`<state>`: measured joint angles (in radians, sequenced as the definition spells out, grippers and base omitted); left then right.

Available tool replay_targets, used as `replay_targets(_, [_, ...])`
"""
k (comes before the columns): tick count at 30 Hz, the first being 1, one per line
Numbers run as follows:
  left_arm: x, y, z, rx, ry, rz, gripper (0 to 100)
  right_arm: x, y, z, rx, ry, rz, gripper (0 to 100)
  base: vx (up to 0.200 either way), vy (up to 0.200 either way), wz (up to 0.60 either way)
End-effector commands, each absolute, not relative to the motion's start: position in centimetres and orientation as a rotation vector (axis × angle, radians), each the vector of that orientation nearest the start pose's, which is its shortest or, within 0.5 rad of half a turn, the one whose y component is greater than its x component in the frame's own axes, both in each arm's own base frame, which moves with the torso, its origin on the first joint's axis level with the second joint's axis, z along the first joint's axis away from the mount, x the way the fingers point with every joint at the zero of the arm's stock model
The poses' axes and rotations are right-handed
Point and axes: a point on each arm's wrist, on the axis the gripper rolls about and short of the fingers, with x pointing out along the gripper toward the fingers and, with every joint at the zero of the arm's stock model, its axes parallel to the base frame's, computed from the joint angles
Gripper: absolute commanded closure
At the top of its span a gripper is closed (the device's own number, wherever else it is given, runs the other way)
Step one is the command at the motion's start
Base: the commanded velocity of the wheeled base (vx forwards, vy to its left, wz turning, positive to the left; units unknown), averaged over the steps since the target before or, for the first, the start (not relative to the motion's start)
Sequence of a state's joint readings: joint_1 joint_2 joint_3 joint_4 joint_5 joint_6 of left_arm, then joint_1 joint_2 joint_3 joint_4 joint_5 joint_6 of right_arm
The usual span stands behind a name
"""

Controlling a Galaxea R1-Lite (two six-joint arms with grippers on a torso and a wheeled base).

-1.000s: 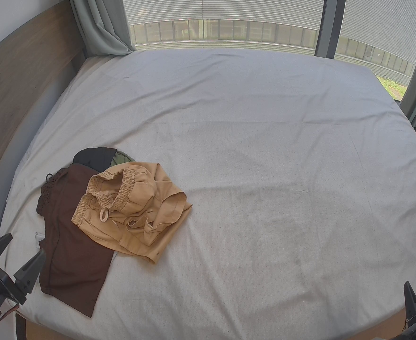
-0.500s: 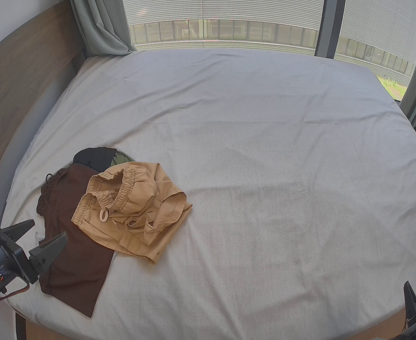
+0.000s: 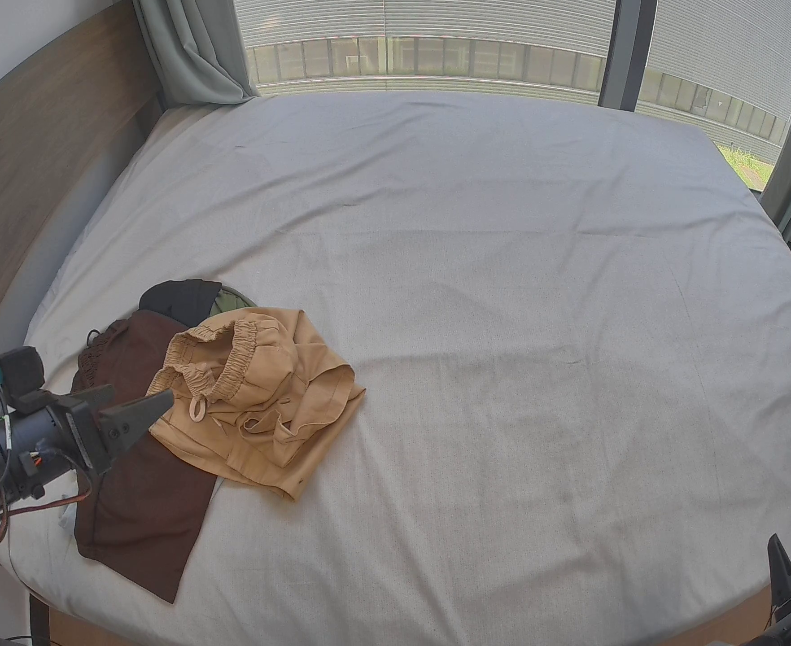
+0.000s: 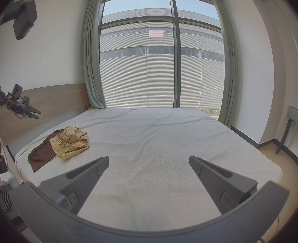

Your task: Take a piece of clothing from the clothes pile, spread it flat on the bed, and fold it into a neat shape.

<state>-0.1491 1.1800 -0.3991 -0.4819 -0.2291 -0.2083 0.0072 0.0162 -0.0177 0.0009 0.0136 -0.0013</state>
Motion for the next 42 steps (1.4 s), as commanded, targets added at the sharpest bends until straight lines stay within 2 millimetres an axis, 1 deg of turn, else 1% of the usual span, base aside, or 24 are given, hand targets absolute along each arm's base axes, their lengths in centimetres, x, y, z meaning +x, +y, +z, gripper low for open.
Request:
replay_targets(1, [18.6,-3.3,16.9,-0.228,0.392,-0.362,0,-2.3,0.0,7.5,-0.002,0.000,0.021,0,0.000,0.000,0.00])
replay_targets(2, [18.6,-3.3,16.9,-0.228,0.392,-0.362,0,-2.3,0.0,7.5,-0.002,0.000,0.021,0,0.000,0.000,0.00])
replay_targets(4, [19.8,-3.5,16.8,-0.240,0.383,-0.363,0,-2.3,0.0,7.5,-0.002,0.000,0.021,0,0.000,0.000,0.00])
replay_targets(6, [20.1,-3.5,16.9,-0.247,0.379,-0.364,0,-2.3,0.0,7.5,-0.002,0.000,0.021,0,0.000,0.000,0.00])
replay_targets(12, [22.5,-3.8,16.3,-0.262,0.416,-0.392,0,-2.3,0.0,7.5,-0.002,0.002,0.020,0,0.000,0.000,0.00])
replay_targets(15, [22.9,-3.7,16.2,-0.268,0.423,-0.403,0,-2.3,0.0,7.5,-0.002,0.002,0.020,0,0.000,0.000,0.00])
replay_targets(16, [23.5,-3.7,16.1,-0.273,0.430,-0.419,0,-2.3,0.0,7.5,-0.002,0.002,0.020,0,0.000,0.000,0.00])
replay_targets(20, [24.5,-3.9,16.3,-0.278,0.430,-0.432,0,-2.3,0.0,7.5,-0.002,0.000,0.020,0,0.000,0.000,0.00])
replay_targets(23, [25.8,-4.0,16.1,-0.282,0.437,-0.450,0,-2.3,0.0,7.5,-0.002,0.000,0.020,0,0.000,0.000,0.00])
replay_targets(24, [25.9,-4.0,16.1,-0.282,0.437,-0.450,0,-2.3,0.0,7.5,-0.002,0.000,0.020,0,0.000,0.000,0.00])
replay_targets(32, [28.2,-4.3,14.9,-0.289,0.475,-0.462,0,-2.3,0.0,7.5,0.000,0.000,0.020,0,0.000,0.000,0.00])
replay_targets(37, [29.3,-4.3,14.3,-0.290,0.483,-0.458,0,-2.3,0.0,7.5,0.000,0.000,0.020,0,0.000,0.000,0.00])
replay_targets(42, [30.6,-3.9,13.6,-0.296,0.469,-0.443,0,-2.3,0.0,7.5,0.000,0.002,0.020,0,0.000,0.000,0.00])
